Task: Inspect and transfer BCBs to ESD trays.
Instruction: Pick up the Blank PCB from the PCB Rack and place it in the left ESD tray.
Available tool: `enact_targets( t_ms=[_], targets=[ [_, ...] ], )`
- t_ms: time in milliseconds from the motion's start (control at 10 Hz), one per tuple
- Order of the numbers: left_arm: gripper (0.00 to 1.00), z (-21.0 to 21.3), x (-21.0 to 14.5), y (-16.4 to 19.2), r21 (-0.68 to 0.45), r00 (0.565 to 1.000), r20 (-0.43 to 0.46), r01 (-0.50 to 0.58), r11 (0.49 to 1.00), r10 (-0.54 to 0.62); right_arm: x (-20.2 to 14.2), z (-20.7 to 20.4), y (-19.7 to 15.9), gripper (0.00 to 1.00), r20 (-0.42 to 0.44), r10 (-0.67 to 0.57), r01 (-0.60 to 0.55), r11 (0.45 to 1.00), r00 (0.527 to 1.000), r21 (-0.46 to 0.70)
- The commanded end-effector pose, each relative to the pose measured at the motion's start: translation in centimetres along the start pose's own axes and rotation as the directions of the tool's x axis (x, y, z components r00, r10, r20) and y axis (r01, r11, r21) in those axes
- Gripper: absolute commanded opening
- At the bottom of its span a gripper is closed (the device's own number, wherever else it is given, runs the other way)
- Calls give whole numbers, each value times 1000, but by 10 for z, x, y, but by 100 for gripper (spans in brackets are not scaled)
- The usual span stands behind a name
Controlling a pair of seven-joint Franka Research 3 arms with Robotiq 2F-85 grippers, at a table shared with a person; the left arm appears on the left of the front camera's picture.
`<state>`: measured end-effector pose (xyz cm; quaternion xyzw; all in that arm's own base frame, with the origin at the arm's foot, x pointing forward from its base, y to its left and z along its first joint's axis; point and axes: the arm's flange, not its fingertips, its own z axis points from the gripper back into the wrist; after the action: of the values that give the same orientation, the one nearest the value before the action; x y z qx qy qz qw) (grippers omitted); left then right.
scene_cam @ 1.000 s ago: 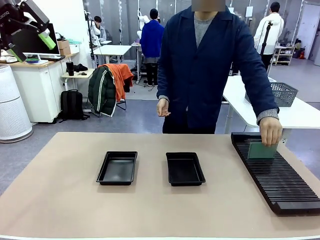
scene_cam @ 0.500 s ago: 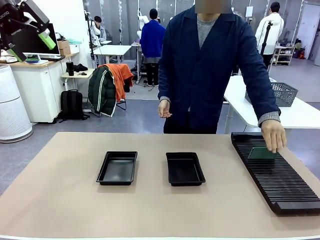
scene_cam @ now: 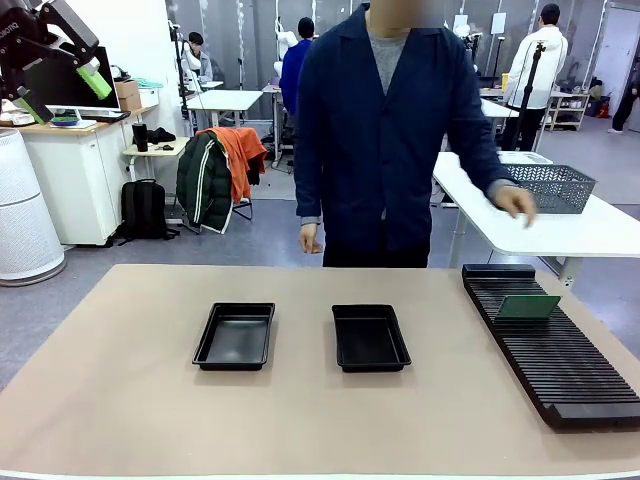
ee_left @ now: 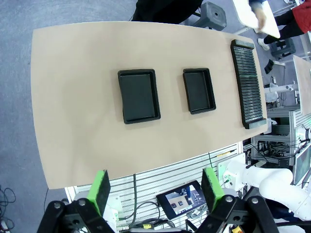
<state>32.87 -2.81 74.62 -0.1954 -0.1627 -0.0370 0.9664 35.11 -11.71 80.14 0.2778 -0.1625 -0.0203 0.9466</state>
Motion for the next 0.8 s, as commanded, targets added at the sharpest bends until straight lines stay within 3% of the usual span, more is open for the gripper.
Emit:
enact_targets(
  t_ms=[0,300,500,700],
  targets=[
    [100,0,0,-1,5,1000,2,1,1000,-1,-1,1,1,100,0,1,-1,1000,1000,12],
    [100,0,0,-1,5,1000,2,1,1000,-1,0,0,0,100,0,0,0,1000,1000,0],
    [100,0,0,-1,5,1000,2,1,1000,-1,25,-41,-15,100,27,170,-167,982,985,-86],
    [100,0,0,-1,5,1000,2,1,1000,-1,44,-81,-32,100,-46,388,-390,905,920,-172]
  ],
)
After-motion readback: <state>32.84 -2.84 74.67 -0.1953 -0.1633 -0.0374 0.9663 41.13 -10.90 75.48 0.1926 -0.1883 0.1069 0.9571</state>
